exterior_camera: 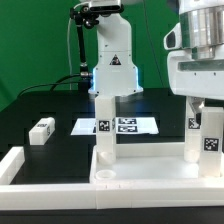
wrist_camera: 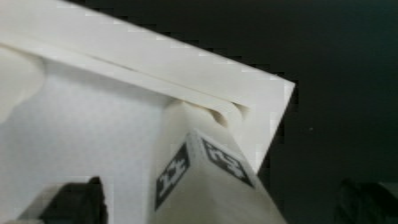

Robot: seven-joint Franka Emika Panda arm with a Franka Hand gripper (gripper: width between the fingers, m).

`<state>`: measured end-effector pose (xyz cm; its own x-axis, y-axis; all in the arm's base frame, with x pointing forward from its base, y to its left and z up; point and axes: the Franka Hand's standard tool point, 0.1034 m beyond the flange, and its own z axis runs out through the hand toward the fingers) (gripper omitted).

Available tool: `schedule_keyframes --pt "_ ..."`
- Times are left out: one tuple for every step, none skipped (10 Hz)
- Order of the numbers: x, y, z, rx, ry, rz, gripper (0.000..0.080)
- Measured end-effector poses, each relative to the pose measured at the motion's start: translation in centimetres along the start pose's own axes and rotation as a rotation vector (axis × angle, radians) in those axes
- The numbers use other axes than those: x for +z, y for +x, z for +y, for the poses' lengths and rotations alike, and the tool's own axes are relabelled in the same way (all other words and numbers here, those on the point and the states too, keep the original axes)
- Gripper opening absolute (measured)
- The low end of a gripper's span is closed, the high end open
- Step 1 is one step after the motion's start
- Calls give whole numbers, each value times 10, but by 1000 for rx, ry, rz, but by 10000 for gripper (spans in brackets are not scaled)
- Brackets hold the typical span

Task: Assemble desk

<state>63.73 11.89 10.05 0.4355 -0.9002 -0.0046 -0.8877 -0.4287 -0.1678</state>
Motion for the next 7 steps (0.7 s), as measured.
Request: schedule_keyframes --pt "0 0 0 -29 -1 0 649" --pt "0 1 1 -110 -2 2 649" --pt "0 2 1 -200 -7 4 649" --pt "-5 9 -3 -423 -20 6 649" --pt "-10 16 -9 -591 -16 10 649" --pt "-7 19 -9 -689 -21 -2 649" --pt "-7 18 -9 -674 -20 -1 649"
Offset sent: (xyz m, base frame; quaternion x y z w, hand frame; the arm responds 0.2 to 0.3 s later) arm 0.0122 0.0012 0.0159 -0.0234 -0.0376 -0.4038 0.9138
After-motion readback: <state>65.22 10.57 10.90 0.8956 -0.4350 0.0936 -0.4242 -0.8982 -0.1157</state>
